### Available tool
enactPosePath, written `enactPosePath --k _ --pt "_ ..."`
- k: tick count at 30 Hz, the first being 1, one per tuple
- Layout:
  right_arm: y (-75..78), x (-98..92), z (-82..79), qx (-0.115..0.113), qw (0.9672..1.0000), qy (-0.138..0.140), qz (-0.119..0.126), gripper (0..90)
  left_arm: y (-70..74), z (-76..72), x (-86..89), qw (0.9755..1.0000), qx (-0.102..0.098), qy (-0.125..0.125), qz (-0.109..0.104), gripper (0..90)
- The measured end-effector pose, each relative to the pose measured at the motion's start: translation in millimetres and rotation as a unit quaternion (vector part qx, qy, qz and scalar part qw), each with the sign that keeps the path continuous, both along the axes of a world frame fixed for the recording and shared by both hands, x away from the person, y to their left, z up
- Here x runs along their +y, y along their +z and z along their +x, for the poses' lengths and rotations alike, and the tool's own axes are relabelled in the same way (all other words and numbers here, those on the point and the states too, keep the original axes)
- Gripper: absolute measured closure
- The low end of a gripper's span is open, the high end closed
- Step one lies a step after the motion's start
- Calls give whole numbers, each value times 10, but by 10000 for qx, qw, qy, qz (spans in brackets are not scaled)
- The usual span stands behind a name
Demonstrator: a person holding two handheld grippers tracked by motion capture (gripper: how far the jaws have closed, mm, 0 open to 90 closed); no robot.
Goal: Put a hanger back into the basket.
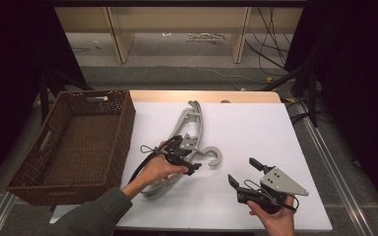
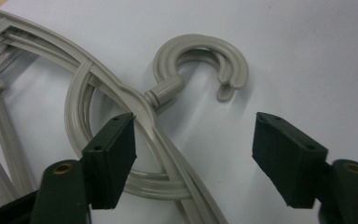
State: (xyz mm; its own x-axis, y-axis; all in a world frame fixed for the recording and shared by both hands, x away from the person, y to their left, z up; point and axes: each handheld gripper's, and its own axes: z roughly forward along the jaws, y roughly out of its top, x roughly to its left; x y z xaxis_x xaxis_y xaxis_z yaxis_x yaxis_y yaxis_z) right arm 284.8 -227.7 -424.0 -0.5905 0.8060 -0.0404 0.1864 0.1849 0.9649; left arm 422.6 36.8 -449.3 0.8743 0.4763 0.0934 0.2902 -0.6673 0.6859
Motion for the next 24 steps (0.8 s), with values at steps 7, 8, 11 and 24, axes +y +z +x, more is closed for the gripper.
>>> enactPosePath --k 7,8,11,24 --pt "0 6 0 -14 10000 30 -17 174 -20 105 -77 9992 163 162 333 379" --pt "-3 5 1 -11 10000 37 -30 174 -20 105 -77 9992 163 162 333 386" --pt "-3 4 5 -2 10000 59 -34 175 -42 164 -100 9987 285 186 387 422" --pt "-12 5 11 34 9999 118 -29 181 -46 313 -164 9951 680 385 603 519"
